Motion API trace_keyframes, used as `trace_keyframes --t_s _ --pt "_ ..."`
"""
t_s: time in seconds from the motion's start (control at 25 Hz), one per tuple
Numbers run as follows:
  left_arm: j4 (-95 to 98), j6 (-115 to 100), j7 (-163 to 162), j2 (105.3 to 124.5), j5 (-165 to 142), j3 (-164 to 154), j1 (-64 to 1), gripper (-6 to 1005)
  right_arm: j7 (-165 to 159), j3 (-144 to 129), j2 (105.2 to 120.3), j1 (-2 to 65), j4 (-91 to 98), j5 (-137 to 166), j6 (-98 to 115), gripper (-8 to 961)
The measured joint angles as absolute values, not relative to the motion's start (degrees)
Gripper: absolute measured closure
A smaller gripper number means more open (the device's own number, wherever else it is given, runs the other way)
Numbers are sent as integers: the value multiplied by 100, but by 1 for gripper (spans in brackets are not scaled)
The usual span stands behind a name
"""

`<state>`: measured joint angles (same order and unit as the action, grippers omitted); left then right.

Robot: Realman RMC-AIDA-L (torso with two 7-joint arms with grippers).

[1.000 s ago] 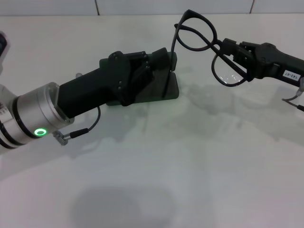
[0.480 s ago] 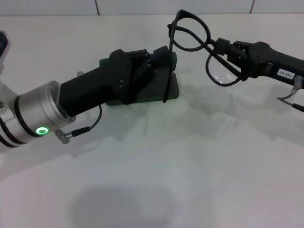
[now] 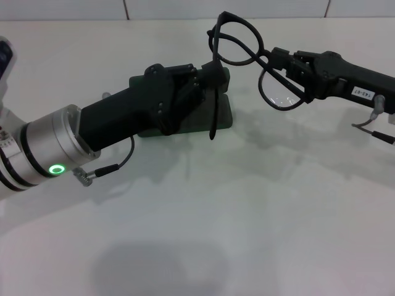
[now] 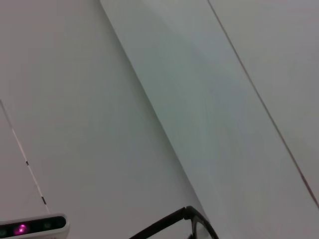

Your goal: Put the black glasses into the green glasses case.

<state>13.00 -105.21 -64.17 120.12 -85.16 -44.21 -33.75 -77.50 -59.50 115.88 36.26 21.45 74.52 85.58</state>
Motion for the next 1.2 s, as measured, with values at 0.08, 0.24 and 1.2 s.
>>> trace_keyframes --t_s 0.08,0.24,1.2 --pt "1300 -10520 -6416 12014 -8516 -4421 -3375 962 -7762 -5966 11592 3645 2145 7453 8564 894" --pt "1301 -10520 -6416 12015 -8516 -4421 -3375 961 -7791 -6018 11593 3680 2145 7425 8575 893" --pt "1301 -10530 -6440 12014 -8507 -4421 -3445 957 -7899 -6119 11615 3763 2083 7413 8870 888"
